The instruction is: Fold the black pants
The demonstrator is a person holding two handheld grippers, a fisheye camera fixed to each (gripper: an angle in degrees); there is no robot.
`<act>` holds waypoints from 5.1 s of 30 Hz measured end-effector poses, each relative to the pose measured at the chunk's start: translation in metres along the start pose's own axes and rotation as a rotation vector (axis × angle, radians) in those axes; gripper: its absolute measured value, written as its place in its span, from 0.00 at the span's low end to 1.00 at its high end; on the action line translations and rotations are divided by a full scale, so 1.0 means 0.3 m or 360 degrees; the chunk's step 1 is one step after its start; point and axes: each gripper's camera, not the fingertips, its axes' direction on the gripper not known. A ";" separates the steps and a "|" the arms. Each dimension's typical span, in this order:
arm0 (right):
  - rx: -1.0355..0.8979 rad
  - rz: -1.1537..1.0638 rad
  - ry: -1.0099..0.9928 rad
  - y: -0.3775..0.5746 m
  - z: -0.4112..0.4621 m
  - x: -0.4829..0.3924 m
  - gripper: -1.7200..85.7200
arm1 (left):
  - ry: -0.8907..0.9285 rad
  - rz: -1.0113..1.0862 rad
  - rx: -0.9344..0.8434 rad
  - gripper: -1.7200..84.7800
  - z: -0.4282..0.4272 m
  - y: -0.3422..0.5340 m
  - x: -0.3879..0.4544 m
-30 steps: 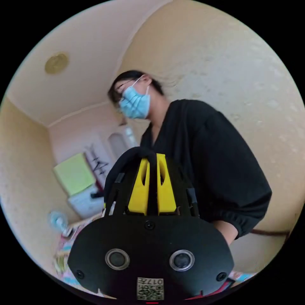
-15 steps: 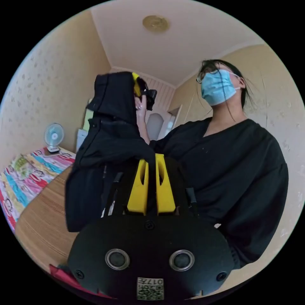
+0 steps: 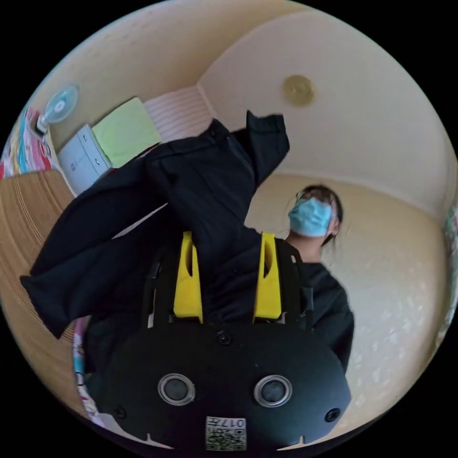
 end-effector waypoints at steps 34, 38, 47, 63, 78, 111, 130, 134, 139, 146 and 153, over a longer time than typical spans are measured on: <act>0.0197 0.0288 0.0924 -0.084 -0.202 0.154 0.03 | -0.1695 0.1390 0.0987 0.07 0.285 -0.341 0.773; 0.0106 0.0425 0.1165 -0.110 -0.134 0.515 0.03 | -0.1933 0.1333 0.1026 0.07 0.275 -0.572 0.682; -0.0556 0.1283 0.1429 0.293 0.157 2.187 0.04 | -0.2144 0.0173 0.0596 0.10 -0.373 -1.578 -0.117; -0.2029 0.2338 0.0572 1.716 0.002 2.195 0.07 | -0.2297 -0.1681 0.0089 0.11 -0.882 -0.128 -1.013; -0.1896 0.3386 -0.0395 1.756 0.206 1.927 0.06 | -0.1591 -0.1726 -0.0342 0.01 -0.813 0.003 -1.140; -0.2320 0.2203 0.0757 1.008 -0.224 2.134 0.13 | -0.2431 -0.2459 0.0119 0.01 -0.502 0.097 -1.288; -0.0995 0.3168 0.0386 0.948 -0.889 1.732 0.05 | -0.2118 -0.2293 0.0223 0.01 -0.318 0.092 -1.279; -0.1305 0.3298 0.0928 0.976 -1.054 1.620 0.05 | -0.2156 -0.2281 -0.0095 0.01 -0.268 0.028 -1.375; -0.1588 0.3008 0.0870 0.869 -0.961 1.577 0.05 | -0.2161 -0.1968 -0.0226 0.06 -0.168 -0.081 -1.447; -0.1883 0.2340 0.0770 0.531 -0.654 1.461 0.05 | -0.1753 -0.1524 -0.0252 0.19 0.138 -0.336 -1.590; -0.1934 0.2027 0.0567 0.368 -0.484 1.391 0.04 | -0.1967 -0.1266 -0.0560 0.23 0.392 -0.470 -1.647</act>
